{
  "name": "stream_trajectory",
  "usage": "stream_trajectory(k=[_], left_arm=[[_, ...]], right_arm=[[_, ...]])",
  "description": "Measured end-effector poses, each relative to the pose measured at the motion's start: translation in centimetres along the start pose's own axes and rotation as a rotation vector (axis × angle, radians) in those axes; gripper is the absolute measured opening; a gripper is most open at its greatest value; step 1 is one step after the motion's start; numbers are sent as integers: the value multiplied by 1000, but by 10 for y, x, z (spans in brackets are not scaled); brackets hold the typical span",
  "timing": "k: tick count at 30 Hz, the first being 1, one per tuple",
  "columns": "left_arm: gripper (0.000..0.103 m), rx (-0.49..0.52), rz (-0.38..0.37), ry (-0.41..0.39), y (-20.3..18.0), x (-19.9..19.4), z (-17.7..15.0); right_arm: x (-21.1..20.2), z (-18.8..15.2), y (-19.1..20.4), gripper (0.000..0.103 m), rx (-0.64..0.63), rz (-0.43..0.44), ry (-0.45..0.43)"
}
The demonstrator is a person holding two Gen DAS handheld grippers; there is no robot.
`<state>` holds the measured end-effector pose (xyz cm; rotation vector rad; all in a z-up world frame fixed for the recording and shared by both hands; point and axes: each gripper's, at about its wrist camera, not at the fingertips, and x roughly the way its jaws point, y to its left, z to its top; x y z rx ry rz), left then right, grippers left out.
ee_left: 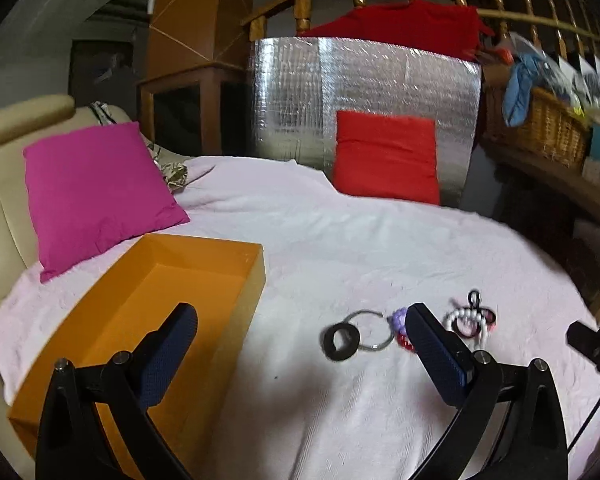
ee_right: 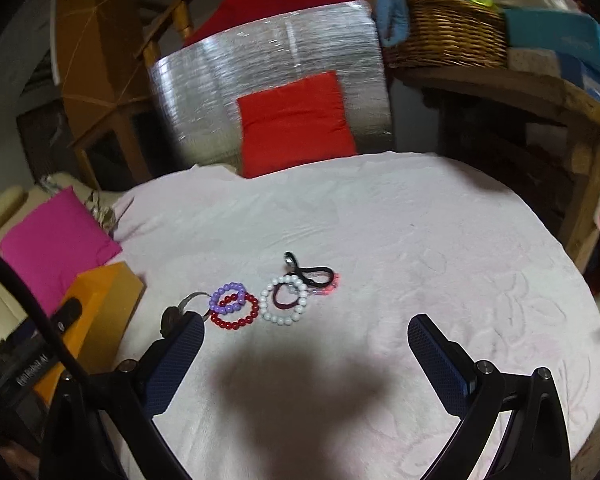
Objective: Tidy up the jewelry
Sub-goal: 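Move both tools toward the bead bracelets on the white cloth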
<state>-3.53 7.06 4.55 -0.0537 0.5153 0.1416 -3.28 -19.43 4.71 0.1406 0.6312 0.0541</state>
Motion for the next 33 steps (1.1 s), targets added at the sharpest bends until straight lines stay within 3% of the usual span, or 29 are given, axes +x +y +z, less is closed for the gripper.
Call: stream_trajectory(k=[3,5,9,14,20,33], left_arm=[[103,-51,-15,-33,3,2,-10],[103,-87,-25,-10,6,11,-15],[103,-16,26,73,2,23,-20],[103,70,71,46,-5,19,-25],[103,66,36,80,-5,16,-20],[103,87,68,96,-19,22,-18]], right_arm=[[1,4,8,103,-39,-4,-26],[3,6,9,103,-37,6,-22],[8,8,7,103,-1,16,-24],[16,10,8,103,-5,17,27],[19,9,5,103,45,46,80],[25,13,-8,101,103,33,100]])
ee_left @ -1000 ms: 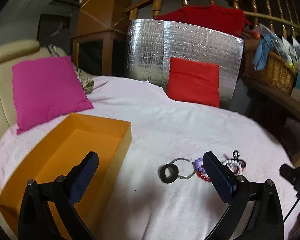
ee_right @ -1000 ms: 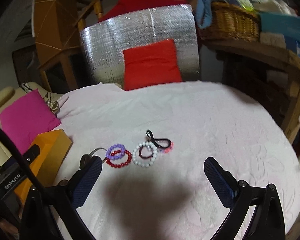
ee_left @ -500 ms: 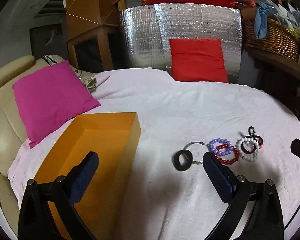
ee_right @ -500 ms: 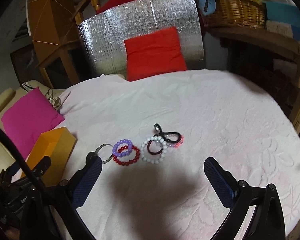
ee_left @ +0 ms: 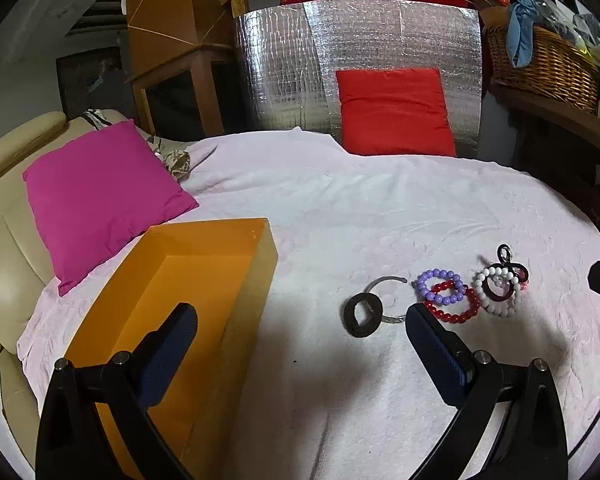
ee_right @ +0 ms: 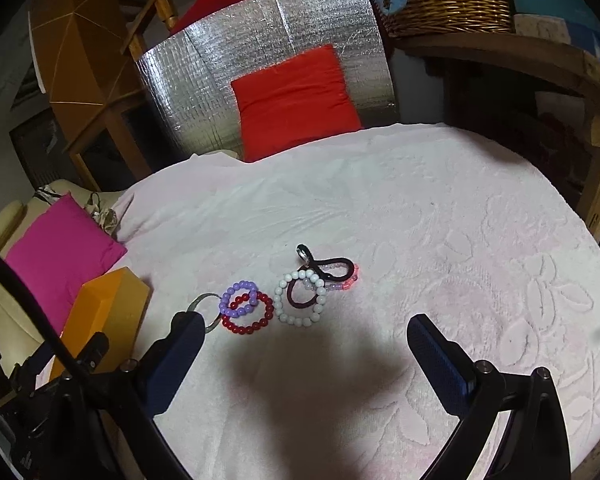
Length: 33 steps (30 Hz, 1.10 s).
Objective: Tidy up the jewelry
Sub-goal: 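Move both tools toward the bead bracelets on the white cloth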
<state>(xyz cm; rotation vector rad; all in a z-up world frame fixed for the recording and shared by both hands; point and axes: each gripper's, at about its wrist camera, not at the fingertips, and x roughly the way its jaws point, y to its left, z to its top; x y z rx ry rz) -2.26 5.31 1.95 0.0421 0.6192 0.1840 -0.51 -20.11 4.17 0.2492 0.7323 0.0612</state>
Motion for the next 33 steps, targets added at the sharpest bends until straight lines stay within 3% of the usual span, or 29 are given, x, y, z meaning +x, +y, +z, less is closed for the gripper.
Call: stream_trajectory(k=[11,22,27,30,33], left_arm=[[103,11,11,0,-10,1,1],[103,30,21,18,-18,10,1],[103,-8,-30,114,-16,44,9],[103,-25,-14,150,-15,64,9],[103,-33,0,195,-14,75,6]], right_arm=[[3,1,-2,101,1,8,4],[32,11,-6,90,-33,43,56],[49,11,-12,79,-10,76,99],[69,8,-15,65,-4,73,154],[87,4,-14,62,3,64,193]])
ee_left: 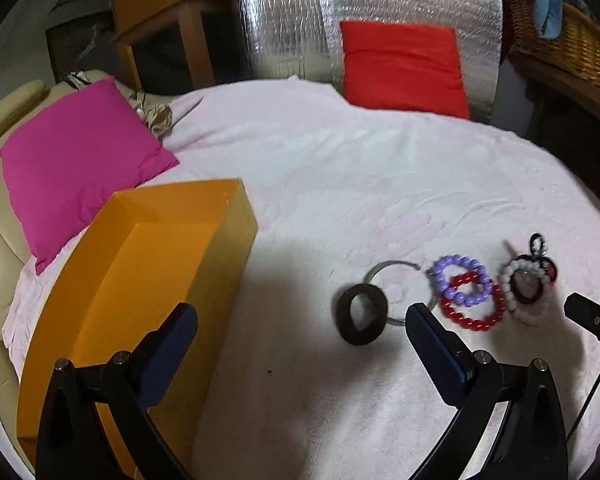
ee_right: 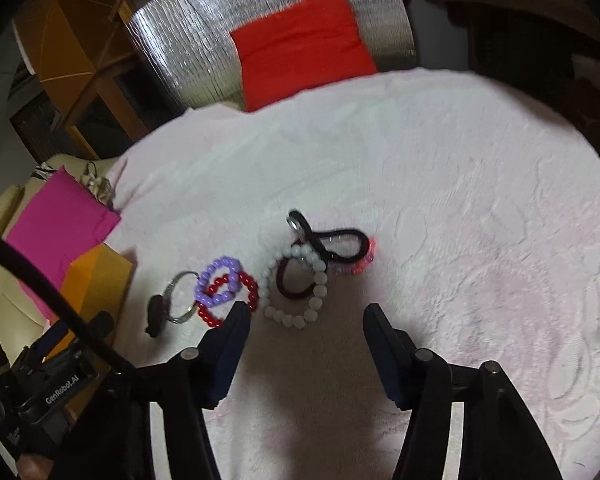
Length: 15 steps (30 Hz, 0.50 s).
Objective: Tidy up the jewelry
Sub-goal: 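Move both tools toward the bead bracelets on the white cloth, then grasp the white bead bracelet with the right tool while the left tool reaches the purple bracelet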
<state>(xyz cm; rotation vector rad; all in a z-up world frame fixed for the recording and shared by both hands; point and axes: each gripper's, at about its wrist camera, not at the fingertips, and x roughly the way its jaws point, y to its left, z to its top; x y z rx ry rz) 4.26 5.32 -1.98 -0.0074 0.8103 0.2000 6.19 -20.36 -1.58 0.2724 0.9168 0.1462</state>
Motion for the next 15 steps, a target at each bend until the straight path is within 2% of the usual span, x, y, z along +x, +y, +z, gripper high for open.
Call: stream_trajectory(k=[2,5,7,8,9,13,15], left_arm=[[103,2,-3,18,0,4,-2],[103,20,-2,44,-3,8,-5],[103,26,-6,54,-4,11,-5],[103,30,-6,60,-6,12,-5],[103,36,-10,64,-8,14,-5],[103,84,-13,51,-19,18,-5],[103,105,-31,42,-25,21,-4]], right_arm=[[9,0,1,62,-4,-22,9],[22,2,0,54,-1,-42,22],[33,4,-2,53,5,-66,33],[39,5,-3,49,12,-73,38],[45,6,-5,39,20,-77,45],[48,9,-3,27,6,-104,22],[48,9,-2,17,1,-101,16]])
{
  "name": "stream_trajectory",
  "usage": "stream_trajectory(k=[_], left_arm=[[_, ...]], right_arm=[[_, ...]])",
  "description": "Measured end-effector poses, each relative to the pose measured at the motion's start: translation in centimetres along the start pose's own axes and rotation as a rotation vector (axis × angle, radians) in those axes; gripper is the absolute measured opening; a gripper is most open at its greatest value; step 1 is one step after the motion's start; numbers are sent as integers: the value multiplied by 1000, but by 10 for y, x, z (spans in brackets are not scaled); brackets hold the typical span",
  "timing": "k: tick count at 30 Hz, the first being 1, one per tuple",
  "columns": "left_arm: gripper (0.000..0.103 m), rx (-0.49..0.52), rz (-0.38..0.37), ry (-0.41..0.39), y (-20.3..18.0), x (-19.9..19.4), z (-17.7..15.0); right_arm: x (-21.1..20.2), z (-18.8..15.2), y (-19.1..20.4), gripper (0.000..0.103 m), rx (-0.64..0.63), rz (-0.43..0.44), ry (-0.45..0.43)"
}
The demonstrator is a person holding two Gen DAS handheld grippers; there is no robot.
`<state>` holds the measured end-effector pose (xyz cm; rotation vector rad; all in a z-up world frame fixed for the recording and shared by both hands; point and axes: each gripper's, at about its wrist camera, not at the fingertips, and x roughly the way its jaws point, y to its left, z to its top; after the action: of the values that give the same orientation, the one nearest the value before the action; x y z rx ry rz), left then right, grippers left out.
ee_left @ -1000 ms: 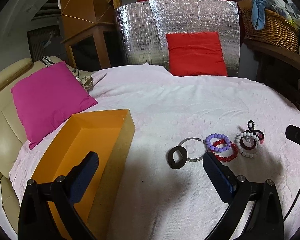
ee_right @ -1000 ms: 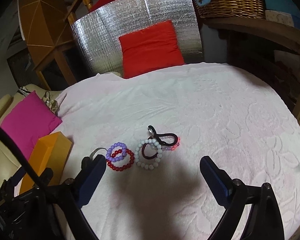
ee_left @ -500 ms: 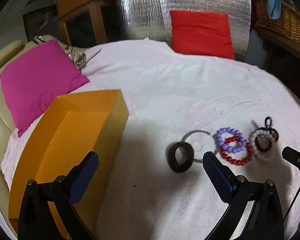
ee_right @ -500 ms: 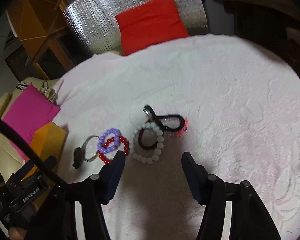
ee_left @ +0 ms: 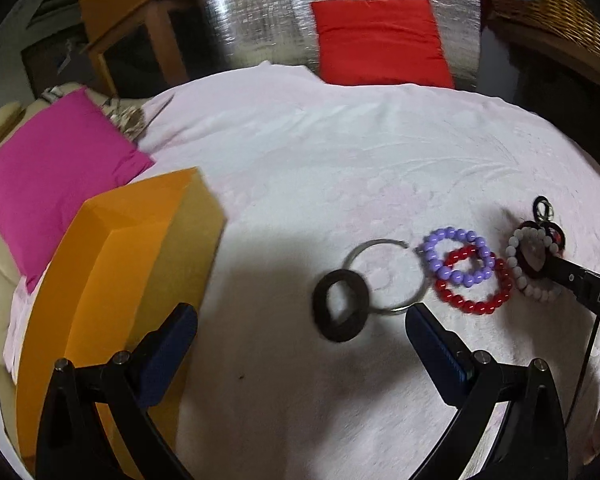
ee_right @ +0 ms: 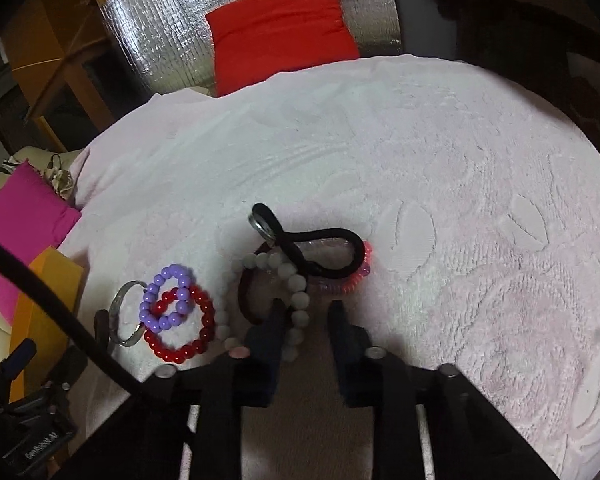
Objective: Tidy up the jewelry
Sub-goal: 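Grasp the white bead bracelet with the right tool while the left tool reaches the purple bracelet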
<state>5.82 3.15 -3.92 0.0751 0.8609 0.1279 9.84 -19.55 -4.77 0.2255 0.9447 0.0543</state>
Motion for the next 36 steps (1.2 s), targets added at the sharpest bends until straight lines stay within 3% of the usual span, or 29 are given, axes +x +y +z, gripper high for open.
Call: stream_trajectory(k=[2,10,18,19,21,23,25,27,29,36], left_arm=[[103,12,-20,-13,-5,2,2],[97,35,-161,-69,-34,8,11],[97,43,-258,-25,-61,22,16],[91,40,-266,-20,-63,24,16],[66,48,-287,9,-68,29,17],[48,65,-305,41,-73,35,15],[45,86,-293,23,-77,33,14],[27,86,-314,28,-74,29,12],[22,68,-338,39,-68,26,10],[22,61,-397,86,-43,17,-7]], right_arm=[[-1,0,2,13,-6,-1,-6],[-10,-7,-11,12,38,19,21],[-20,-18,-28,12,74,31,69],[-22,-19,-31,12,79,34,72],[-24,-21,-38,12,91,41,81],[-25,-21,-41,12,91,35,82],[-27,-23,-45,12,90,39,84],[-28,-23,-48,12,93,45,86],[-29,-24,-49,12,90,45,88],[-31,-26,-53,12,94,47,89]])
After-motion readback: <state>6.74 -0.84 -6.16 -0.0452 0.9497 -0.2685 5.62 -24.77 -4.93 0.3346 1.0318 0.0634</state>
